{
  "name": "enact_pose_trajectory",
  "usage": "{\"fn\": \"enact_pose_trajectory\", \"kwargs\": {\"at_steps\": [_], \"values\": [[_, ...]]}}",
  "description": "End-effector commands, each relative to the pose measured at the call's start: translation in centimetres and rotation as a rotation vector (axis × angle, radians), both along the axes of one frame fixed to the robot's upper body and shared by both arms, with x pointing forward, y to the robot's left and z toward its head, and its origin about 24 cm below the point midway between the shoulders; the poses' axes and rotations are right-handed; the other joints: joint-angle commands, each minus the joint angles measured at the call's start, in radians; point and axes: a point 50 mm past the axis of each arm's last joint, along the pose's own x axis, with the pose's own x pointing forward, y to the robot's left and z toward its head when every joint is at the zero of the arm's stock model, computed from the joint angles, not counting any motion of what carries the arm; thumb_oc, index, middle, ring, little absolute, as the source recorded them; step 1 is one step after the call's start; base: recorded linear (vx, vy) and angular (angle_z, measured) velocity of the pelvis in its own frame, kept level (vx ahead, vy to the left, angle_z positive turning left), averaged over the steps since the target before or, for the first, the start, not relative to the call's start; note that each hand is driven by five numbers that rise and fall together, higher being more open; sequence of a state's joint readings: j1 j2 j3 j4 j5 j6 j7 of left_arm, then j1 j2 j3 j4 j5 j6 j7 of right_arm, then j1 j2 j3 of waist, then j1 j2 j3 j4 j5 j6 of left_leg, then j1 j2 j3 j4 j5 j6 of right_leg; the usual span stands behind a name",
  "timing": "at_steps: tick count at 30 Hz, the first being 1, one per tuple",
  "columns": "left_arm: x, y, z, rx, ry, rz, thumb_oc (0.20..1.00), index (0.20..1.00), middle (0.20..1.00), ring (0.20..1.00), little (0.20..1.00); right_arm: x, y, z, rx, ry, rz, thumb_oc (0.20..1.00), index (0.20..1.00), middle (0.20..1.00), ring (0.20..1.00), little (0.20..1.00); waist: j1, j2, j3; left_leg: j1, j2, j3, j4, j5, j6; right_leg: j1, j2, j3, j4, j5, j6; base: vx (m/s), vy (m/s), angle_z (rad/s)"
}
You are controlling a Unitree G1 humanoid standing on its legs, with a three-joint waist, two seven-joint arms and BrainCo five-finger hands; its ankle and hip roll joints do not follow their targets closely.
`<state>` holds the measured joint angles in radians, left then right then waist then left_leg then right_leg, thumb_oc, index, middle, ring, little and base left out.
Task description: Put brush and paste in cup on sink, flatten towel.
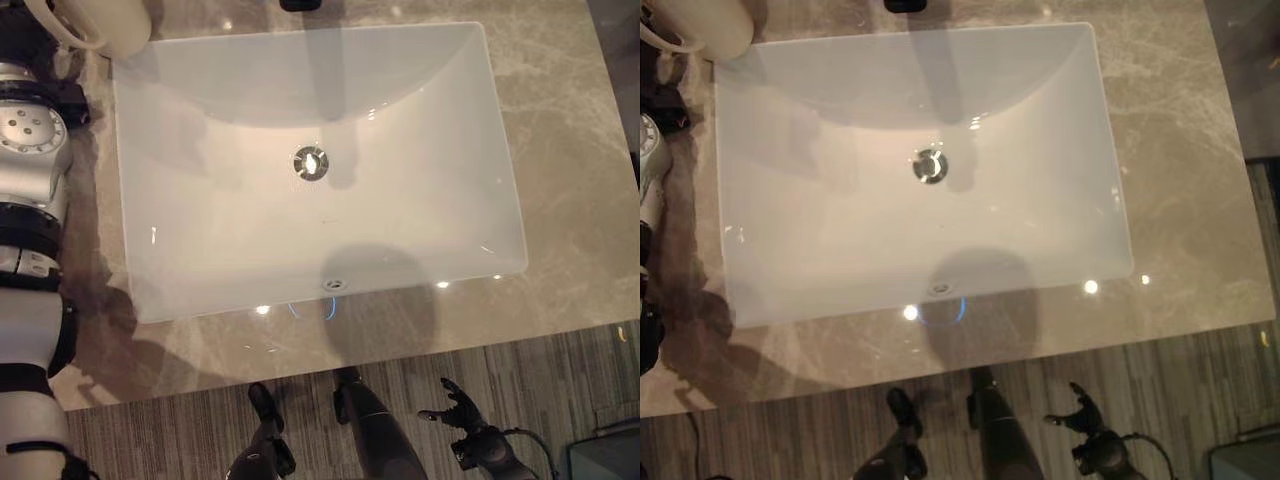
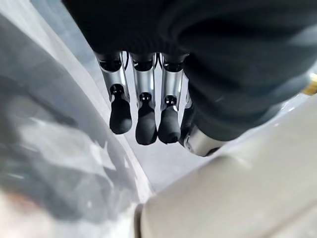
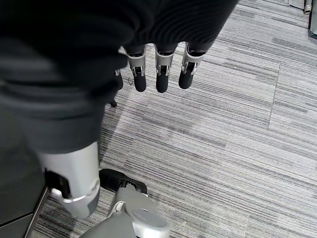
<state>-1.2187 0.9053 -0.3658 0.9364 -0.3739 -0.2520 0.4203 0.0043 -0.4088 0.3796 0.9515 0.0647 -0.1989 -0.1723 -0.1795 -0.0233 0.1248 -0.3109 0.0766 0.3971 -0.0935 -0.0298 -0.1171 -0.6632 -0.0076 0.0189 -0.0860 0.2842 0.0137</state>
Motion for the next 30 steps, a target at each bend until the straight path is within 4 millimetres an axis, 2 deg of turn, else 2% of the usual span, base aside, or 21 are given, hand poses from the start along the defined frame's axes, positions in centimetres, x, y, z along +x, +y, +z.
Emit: {"fn": "enact_pose_trajectory", "kwargs": {"at_steps": [1,5,13,19,21,25,30], "values": [[0.8,0.7,-2.9,-0.023,0.09,0.135,0.2,0.2,0.2,0.2,0.2,-0.8,-1.6,0.1,-0.046,0.01,-0.041,1.0,1.0,1.0,1.0,1.0,-0.04,0.011,0.02,-0.011,0.007,-0.098,0.006,0.047,-0.026,0.083,0.0,-0.054,-0.001,-0.047,0.118,0.0,0.0,0.0],[0.6,0.9,-2.9,-0.097,0.043,0.181,0.2,0.2,0.2,0.2,0.2,-1.3,-1.8,-0.2,-0.06,0.035,-0.045,1.0,1.0,1.0,1.0,1.0,-0.034,0.01,0.007,0.0,0.008,-0.103,0.006,0.044,-0.025,0.098,-0.004,-0.064,-0.001,-0.051,0.119,0.0,0.0,0.0],[-0.5,2.1,-3.5,-0.093,0.002,0.253,0.2,0.2,0.2,0.2,0.2,-1.9,-2.1,-0.4,-0.085,0.066,-0.043,1.0,1.0,1.0,1.0,1.0,-0.023,-0.007,-0.024,0.059,0.005,-0.118,0.006,0.027,-0.02,0.162,-0.012,-0.083,-0.001,-0.062,0.12,0.0,0.0,0.0],[-0.2,1.1,-4.9,-0.102,0.013,0.167,0.2,0.2,0.2,0.2,0.2,-2.6,-2.3,-0.8,-0.096,0.114,-0.043,1.0,1.0,1.0,1.0,1.0,-0.003,-0.009,-0.022,0.102,-0.009,-0.126,0.006,0.019,-0.007,0.207,-0.016,-0.088,-0.001,-0.072,0.119,-0.02,0.015,0.06],[-0.3,0.1,-5.9,-0.077,0.014,0.116,0.2,0.2,0.2,0.2,0.2,-2.9,-2.2,-0.9,-0.094,0.122,-0.049,1.0,1.0,1.0,1.0,1.0,0.006,-0.009,-0.02,0.114,-0.015,-0.127,0.006,0.018,-0.001,0.216,-0.015,-0.084,-0.001,-0.073,0.117,-0.02,0.018,0.07],[-0.3,-0.3,-7.5,-0.087,0.044,0.081,0.2,0.2,0.2,0.2,0.2,-3.3,-2.4,-1.0,-0.092,0.13,-0.052,1.0,1.0,1.0,1.0,1.0,0.009,-0.005,-0.021,0.122,-0.023,-0.123,0.006,0.016,0.003,0.219,-0.015,-0.078,-0.001,-0.073,0.115,-0.02,0.015,0.04],[0.1,-0.9,-7.9,-0.097,0.058,0.028,0.2,0.2,0.2,0.2,0.2,-3.6,-2.7,-1.1,-0.097,0.146,-0.069,1.0,1.0,1.0,1.0,1.0,0.009,-0.002,-0.02,0.104,-0.03,-0.119,0.006,0.022,0.01,0.203,-0.01,-0.064,-0.001,-0.067,0.116,-0.04,0.0,0.0]]}}
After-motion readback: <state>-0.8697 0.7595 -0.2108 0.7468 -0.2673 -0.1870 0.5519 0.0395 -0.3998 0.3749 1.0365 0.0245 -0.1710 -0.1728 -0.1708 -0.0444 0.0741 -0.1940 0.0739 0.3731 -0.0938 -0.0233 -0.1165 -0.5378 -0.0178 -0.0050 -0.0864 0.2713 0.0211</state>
